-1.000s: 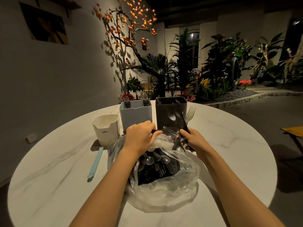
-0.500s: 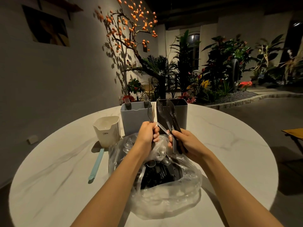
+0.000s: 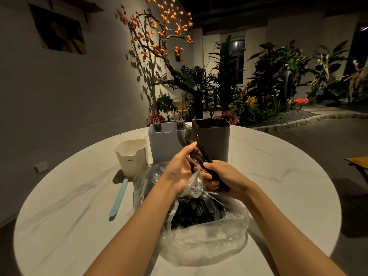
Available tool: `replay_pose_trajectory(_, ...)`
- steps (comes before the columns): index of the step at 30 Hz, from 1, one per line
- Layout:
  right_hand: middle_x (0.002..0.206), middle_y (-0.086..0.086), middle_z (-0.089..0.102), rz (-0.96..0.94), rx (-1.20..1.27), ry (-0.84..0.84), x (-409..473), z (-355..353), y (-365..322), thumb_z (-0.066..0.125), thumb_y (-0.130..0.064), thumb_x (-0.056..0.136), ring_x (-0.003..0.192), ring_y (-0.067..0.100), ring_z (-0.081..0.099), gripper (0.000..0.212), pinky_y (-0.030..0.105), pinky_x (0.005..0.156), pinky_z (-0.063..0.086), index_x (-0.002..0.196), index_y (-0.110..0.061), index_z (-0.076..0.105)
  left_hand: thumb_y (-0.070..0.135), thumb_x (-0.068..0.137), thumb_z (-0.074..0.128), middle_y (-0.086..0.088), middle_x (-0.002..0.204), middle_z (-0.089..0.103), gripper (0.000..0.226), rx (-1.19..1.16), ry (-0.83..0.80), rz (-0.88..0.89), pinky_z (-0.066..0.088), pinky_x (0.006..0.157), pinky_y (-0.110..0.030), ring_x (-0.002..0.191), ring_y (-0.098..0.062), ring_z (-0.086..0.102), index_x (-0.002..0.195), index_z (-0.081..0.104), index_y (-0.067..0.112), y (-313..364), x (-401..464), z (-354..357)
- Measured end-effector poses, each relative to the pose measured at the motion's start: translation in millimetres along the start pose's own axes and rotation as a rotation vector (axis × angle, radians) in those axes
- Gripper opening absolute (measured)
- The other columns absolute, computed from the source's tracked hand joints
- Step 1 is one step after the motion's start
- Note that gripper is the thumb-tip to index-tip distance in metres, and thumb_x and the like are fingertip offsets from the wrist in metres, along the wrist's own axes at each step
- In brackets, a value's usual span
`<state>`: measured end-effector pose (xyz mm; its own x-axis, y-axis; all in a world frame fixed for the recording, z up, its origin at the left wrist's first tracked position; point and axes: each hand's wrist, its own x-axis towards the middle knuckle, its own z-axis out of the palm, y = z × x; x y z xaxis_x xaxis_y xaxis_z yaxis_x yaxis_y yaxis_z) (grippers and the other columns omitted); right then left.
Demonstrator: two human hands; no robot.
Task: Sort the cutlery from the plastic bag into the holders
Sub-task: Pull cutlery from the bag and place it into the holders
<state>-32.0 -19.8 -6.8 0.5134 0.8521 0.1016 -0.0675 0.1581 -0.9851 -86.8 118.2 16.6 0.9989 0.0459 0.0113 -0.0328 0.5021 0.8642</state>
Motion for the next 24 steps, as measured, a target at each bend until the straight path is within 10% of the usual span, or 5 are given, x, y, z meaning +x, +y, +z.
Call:
replay_pose_trajectory(10, 0.061, 0.004, 0.039, 0.002, -0.199, -0.047, 2.4, 0.3, 2.2, 0.056, -0.026, 0.094, 0.046, 0.01, 0.034, 0.026, 0.016, 0.045, 0.033, 0.078, -0.008, 0.048, 0.038, 0.091, 0.06, 0.0, 0.078, 0.07, 0.028, 0.156, 0.218, 0.048, 0.05, 0.091, -0.038, 0.078, -0.017, 0.063, 0.077, 0.061, 0.014, -7.8, 11.2, -3.5)
replay_pose_trajectory(14, 0.064, 0.004, 0.043, 0.009, -0.177, -0.008, 3.4, -4.2, 3.3, 0.06, -0.021, 0.092, 0.049, 0.01, 0.035, 0.028, 0.017, 0.048, 0.033, 0.107, 0.002, 0.054, 0.043, 0.096, 0.051, -0.003, 0.076, 0.071, 0.035, 0.045, 0.232, 0.119, 0.051, 0.088, -0.038, 0.083, -0.019, 0.064, 0.074, 0.053, 0.016, -12.1, 19.1, -8.1)
replay_pose_trajectory(24, 0.069, 0.003, 0.05, 0.075, -0.255, 0.132, 4.3, -20.5, 4.4, 0.057, -0.023, 0.094, 0.055, 0.009, 0.036, 0.021, 0.017, 0.049, 0.027, 0.094, -0.003, 0.062, 0.044, 0.096, 0.05, 0.005, 0.051, 0.044, 0.041, -0.495, 0.344, 0.384, 0.046, 0.064, -0.029, 0.045, -0.01, 0.047, 0.066, 0.043, 0.017, 10.1, 10.3, -13.8)
